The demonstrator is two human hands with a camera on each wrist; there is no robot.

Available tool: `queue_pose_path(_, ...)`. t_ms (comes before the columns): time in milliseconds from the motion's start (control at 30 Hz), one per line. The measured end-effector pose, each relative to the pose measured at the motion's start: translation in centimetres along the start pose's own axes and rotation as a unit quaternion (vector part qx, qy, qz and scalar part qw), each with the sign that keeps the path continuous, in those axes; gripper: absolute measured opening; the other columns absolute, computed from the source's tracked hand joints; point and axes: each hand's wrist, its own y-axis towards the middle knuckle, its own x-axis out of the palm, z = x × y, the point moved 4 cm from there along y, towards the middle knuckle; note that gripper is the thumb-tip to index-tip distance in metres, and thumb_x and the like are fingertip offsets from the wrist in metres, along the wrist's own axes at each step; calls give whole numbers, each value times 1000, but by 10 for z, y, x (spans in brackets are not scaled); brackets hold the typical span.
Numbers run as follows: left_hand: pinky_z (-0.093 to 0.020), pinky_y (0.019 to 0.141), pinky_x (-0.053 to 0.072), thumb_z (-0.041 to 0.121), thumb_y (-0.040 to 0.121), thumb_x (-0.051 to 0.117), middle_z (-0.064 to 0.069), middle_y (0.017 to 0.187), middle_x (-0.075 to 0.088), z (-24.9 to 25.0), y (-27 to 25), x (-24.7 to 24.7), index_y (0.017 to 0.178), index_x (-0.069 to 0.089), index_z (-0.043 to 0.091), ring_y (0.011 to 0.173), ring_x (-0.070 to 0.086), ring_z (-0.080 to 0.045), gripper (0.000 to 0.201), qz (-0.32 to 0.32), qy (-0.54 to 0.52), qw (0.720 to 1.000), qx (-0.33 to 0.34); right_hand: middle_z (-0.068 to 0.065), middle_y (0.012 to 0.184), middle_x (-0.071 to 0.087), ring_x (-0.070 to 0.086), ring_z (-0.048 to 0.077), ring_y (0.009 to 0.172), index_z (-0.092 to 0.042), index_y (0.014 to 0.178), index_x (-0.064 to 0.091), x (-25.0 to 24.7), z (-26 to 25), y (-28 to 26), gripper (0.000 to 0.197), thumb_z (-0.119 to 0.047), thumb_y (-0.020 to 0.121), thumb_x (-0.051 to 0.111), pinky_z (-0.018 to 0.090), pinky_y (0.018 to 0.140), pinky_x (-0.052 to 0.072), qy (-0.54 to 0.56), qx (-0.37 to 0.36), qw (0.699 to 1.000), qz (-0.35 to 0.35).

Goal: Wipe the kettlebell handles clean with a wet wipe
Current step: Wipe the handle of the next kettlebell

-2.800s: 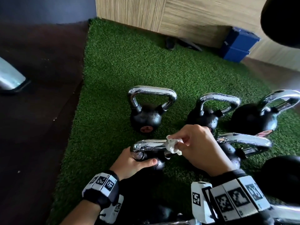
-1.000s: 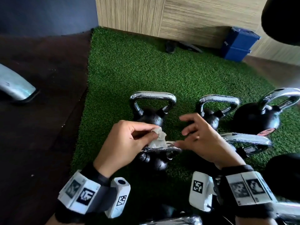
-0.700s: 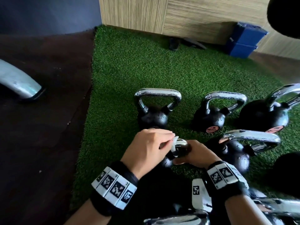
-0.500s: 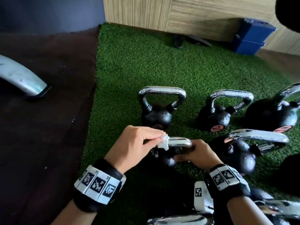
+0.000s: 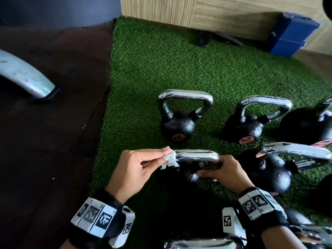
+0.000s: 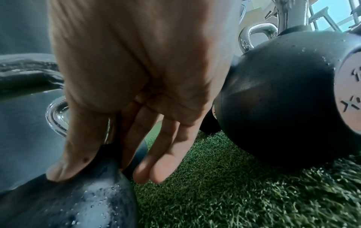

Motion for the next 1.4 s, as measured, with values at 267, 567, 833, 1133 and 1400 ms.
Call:
queue_pose_path(267, -24, 88, 60, 14, 85, 74, 7, 107, 78, -41, -25, 13, 107, 79, 30, 100, 76, -11, 28, 77, -107, 984, -117, -9, 72, 77, 73, 14, 64, -34, 85, 79, 1, -4, -4, 40, -48, 51, 95, 43, 67, 62, 14, -2, 1000, 1)
queue_pose_path(567, -21, 85, 59, 11, 83, 83, 7, 100, 79, -62, -43, 34, 95, 81, 40, 96, 76, -8, 32, 75, -107, 977, -169, -13, 70, 76, 69, 5, 58, -34, 84, 78, 2, -8, -7, 36, -45, 54, 95, 34, 60, 61, 6, -4, 1000, 12)
queue_pose_path(833, -13, 66, 56, 45, 74, 87, 11, 79, 79, -53, -27, 36, 86, 83, 23, 75, 77, -8, 25, 129, -58, 979, -144, -14, 58, 66, 61, -7, 59, -36, 62, 65, -7, -10, -12, 33, -31, 51, 96, 8, 47, 37, -101, -16, 995, 16)
queue_pose_path(1133, -1, 68, 46, 30, 86, 82, 24, 73, 74, -56, 45, 53, 92, 83, 21, 72, 69, 12, 11, 74, 90, 984, -134, -30, 57, 63, 64, -17, 68, -39, 79, 78, 4, -37, -14, 37, -3, 77, 71, -1, 59, 42, -196, -133, 961, -144)
queue_pose_path(1400, -19, 101, 50, 23, 91, 77, 11, 114, 76, -70, 43, 49, 117, 77, 20, 111, 68, 1, 27, -37, -34, 979, -198, -16, 87, 70, 66, 2, 79, -52, 92, 61, 10, -62, 19, 28, -30, 84, 75, 22, 73, 52, -170, -119, 963, -173)
